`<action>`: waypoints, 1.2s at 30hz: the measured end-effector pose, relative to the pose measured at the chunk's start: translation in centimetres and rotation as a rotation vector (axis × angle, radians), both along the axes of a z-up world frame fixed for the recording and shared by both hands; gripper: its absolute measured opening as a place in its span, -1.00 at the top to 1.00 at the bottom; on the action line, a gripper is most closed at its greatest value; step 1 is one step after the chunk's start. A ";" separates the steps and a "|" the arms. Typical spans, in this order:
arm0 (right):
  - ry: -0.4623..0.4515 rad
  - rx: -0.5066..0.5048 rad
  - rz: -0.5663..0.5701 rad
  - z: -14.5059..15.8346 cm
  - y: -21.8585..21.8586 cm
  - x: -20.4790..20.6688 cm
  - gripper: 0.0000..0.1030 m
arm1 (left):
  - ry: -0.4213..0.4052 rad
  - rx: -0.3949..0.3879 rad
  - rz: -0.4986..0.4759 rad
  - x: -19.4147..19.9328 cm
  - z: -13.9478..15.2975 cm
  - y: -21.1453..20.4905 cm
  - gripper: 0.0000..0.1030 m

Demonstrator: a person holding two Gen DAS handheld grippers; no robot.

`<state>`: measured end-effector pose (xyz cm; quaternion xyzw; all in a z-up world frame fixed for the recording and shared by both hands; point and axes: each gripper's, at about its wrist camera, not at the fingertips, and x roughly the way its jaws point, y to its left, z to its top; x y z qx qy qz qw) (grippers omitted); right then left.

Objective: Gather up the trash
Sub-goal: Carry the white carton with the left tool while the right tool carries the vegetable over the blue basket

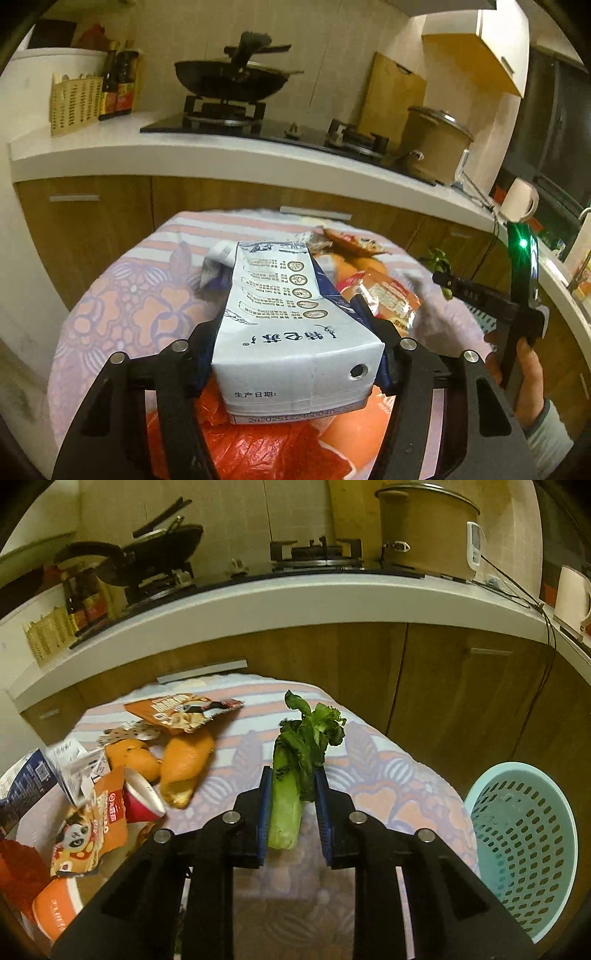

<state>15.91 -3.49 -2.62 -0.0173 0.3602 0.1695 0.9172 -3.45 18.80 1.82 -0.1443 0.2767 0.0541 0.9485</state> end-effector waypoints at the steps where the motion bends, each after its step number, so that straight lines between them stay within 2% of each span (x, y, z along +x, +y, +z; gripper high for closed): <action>1: -0.002 0.004 0.002 0.1 -0.2 -0.1 0.62 | -0.007 -0.001 -0.001 -0.2 0.2 -0.2 -0.16; 7: -0.034 0.032 -0.007 1.7 -2.8 -1.6 0.63 | -0.062 0.018 -0.030 -0.7 2.4 -2.5 -0.15; 14: -0.075 0.051 -0.052 3.8 -7.7 -2.8 0.63 | -0.107 0.061 -0.115 1.1 4.8 -8.0 -0.15; 20: -0.091 0.070 -0.106 4.6 -12.7 -3.3 0.63 | -0.116 0.030 -0.206 3.4 5.5 -12.5 -0.15; 25: -0.091 0.071 -0.166 4.6 -16.9 -3.4 0.63 | -0.093 0.023 -0.279 5.8 5.0 -16.2 -0.13; 29: -0.080 0.063 -0.205 4.0 -19.5 -3.5 0.62 | -0.065 0.000 -0.316 6.7 4.1 -17.6 -0.14; 32: -0.067 0.077 -0.220 3.4 -20.7 -3.5 0.62 | -0.035 -0.075 -0.337 6.7 2.9 -16.9 -0.16; 36: -0.054 0.075 -0.220 2.4 -20.9 -3.6 0.62 | 0.018 -0.168 -0.310 6.3 0.2 -14.2 -0.20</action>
